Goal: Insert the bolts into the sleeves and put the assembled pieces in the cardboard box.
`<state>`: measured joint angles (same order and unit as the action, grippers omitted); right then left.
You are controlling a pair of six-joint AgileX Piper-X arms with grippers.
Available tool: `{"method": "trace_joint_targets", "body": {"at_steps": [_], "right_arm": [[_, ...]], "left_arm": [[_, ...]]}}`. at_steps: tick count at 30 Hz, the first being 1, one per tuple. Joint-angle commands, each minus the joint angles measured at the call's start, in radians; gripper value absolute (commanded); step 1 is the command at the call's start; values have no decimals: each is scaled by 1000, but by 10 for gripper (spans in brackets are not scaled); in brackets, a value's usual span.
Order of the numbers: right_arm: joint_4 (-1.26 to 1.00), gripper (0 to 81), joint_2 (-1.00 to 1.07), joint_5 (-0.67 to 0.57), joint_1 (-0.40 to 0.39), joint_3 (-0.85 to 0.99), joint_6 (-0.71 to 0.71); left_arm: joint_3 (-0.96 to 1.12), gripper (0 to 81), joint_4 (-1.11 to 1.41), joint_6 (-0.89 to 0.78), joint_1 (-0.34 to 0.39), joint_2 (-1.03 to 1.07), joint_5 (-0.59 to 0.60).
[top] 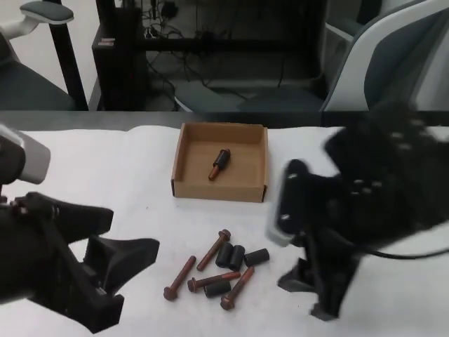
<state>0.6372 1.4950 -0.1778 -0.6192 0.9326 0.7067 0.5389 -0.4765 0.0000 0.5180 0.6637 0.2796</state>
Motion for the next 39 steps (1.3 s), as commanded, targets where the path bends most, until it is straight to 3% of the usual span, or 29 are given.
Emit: {"method": "trace_joint_targets", "body": {"at_steps": [1, 6, 12, 39], "right_arm": [[2, 575, 80, 8, 2, 49, 130], [2, 575, 171, 133, 2, 85, 353], [-8, 575, 210, 184, 2, 89, 534], [-186, 575, 274, 188, -29, 103, 602]], "left_arm": [[0, 599, 47, 26, 4, -7, -9], [0, 599, 53, 26, 4, -7, -9], [0, 599, 55, 26, 4, -7, -9], [0, 599, 55, 24, 4, -7, -9]]}}
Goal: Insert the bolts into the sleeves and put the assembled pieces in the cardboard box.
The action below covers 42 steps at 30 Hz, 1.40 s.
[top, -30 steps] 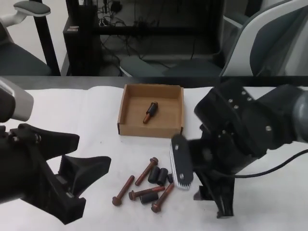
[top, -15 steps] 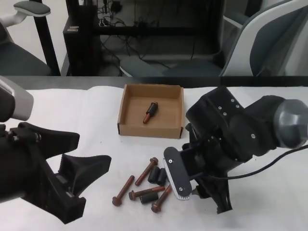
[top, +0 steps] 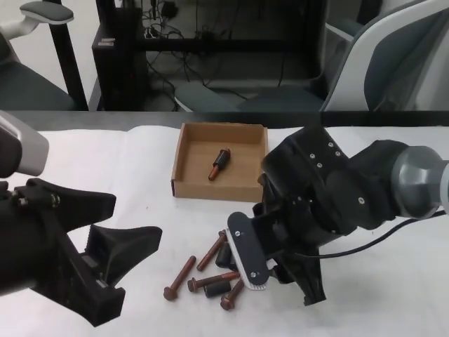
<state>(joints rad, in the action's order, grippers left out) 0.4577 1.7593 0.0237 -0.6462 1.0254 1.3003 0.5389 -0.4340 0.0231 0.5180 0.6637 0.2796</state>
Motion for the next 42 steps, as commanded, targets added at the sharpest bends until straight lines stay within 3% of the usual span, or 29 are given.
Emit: {"method": "trace_joint_targets", "body": {"at_steps": [1, 9, 15, 42], "right_arm": [[-6, 575, 16, -14, -2, 10, 8], [-24, 573, 48, -14, -3, 14, 11], [-55, 428, 48, -14, -3, 14, 38], [29, 428, 166, -14, -3, 115, -18]], "left_arm": [[0, 599, 12, 0, 4, -7, -9], [0, 599, 12, 0, 4, -7, -9], [0, 599, 12, 0, 4, -7, -9], [0, 599, 12, 3, 4, -7, -9]]}}
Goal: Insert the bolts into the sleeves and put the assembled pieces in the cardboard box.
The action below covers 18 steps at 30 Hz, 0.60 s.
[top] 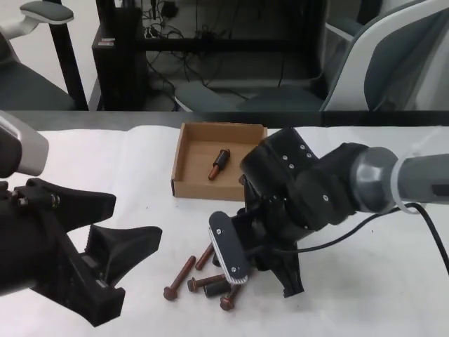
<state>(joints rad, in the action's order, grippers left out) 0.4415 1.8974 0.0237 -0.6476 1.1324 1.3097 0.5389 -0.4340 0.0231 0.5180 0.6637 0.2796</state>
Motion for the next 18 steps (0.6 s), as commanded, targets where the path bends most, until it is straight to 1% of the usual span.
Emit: {"method": "trace_joint_targets", "body": {"at_steps": [1, 6, 8, 10, 11, 15, 16, 18], "right_arm": [[64, 428, 28, -14, -2, 9, -34], [127, 428, 28, -14, -2, 9, -34], [132, 414, 28, -14, -2, 7, -34], [132, 350, 28, -14, -2, 7, -32], [132, 295, 28, -14, -2, 7, -32], [132, 31, 28, -14, -2, 7, -32], [132, 3, 28, -14, -2, 7, -32], [132, 4, 28, -14, -2, 7, -32]], "left_arm": [[0, 599, 12, 3, 4, -7, -9], [0, 599, 12, 5, 4, -7, -9], [0, 599, 12, 8, 4, -7, -9], [0, 599, 12, 8, 4, -7, -9], [0, 599, 12, 8, 4, -7, -9], [0, 599, 12, 8, 4, -7, -9], [0, 599, 12, 8, 4, -7, -9], [0, 599, 12, 8, 4, -7, -9]]}}
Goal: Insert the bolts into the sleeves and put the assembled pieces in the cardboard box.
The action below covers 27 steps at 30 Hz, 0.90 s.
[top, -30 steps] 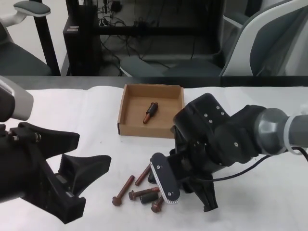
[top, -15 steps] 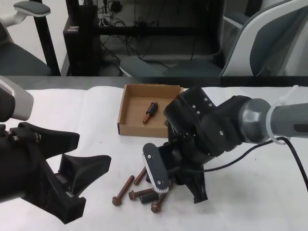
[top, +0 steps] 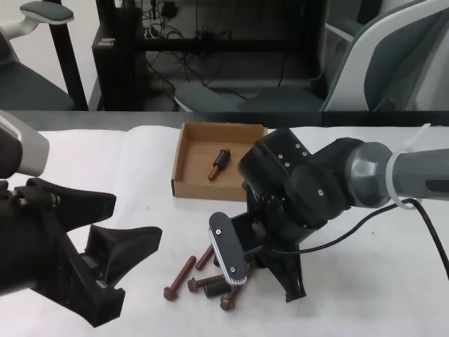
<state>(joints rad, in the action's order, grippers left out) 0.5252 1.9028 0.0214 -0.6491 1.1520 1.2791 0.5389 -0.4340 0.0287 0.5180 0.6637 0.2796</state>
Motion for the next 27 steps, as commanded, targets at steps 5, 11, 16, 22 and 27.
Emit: {"method": "trace_joint_targets", "body": {"at_steps": [5, 11, 16, 22, 27], "right_arm": [[48, 4, 14, 2, 0, -13, -27], [56, 4, -62, 3, -15, -13, -144], [134, 4, -166, -13, -26, -13, -278], [264, 4, -316, -79, -44, -15, -514], [287, 4, -446, -122, -81, -15, -756]], "left_arm": [[0, 599, 12, 2, 4, -7, -9], [0, 599, 12, 2, 4, -7, -9], [3, 599, 12, 2, 4, -32, -9], [5, 599, 12, 2, 4, -40, -9], [5, 599, 12, 2, 4, -37, -10]]}}
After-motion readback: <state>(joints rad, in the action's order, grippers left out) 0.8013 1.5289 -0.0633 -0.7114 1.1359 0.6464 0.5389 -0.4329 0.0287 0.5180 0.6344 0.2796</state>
